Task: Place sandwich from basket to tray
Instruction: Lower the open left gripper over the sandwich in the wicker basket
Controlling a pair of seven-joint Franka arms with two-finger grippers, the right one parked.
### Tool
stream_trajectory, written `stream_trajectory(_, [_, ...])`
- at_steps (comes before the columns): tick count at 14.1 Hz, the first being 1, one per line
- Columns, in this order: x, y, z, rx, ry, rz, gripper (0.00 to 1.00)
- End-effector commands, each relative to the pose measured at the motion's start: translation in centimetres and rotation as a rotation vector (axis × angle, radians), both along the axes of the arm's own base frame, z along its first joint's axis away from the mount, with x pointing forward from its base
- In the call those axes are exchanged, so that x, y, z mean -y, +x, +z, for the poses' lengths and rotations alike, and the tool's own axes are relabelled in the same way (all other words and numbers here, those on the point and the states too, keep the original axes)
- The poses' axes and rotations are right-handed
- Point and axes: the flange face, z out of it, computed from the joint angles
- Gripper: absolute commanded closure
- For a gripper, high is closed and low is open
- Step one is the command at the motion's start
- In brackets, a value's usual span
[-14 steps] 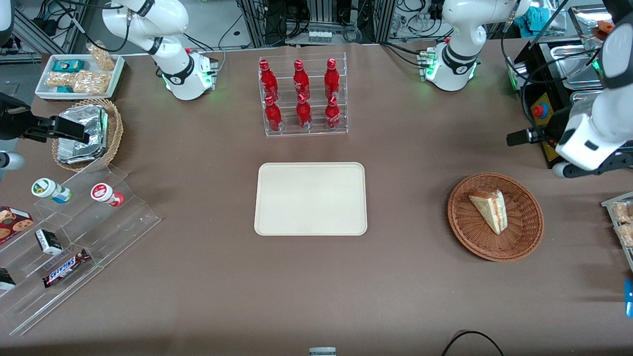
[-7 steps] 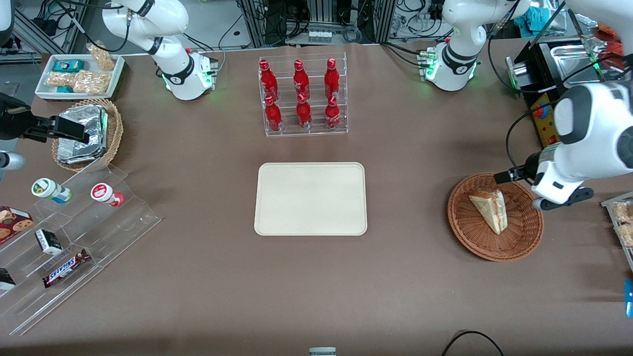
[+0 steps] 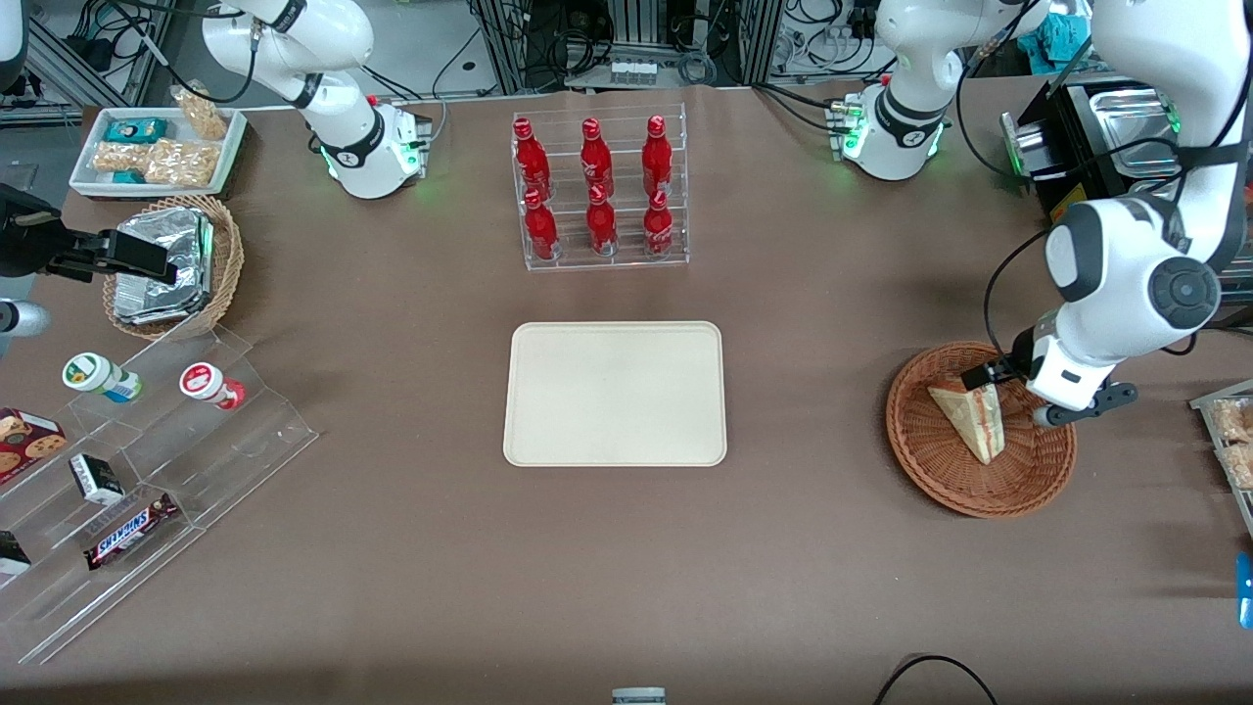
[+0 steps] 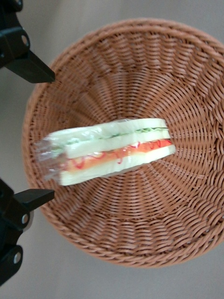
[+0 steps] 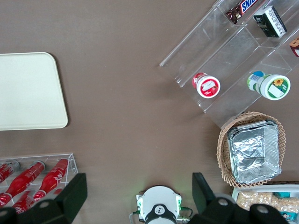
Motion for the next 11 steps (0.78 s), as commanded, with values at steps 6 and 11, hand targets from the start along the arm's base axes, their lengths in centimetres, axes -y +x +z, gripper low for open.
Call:
stream_trajectory(6, [0.0,1.0,-2.7,0.03,-0.002,0.061,0.0])
stream_trajectory(11, [0.2,0.9,-5.6,0.019,0.0,0.125,0.23])
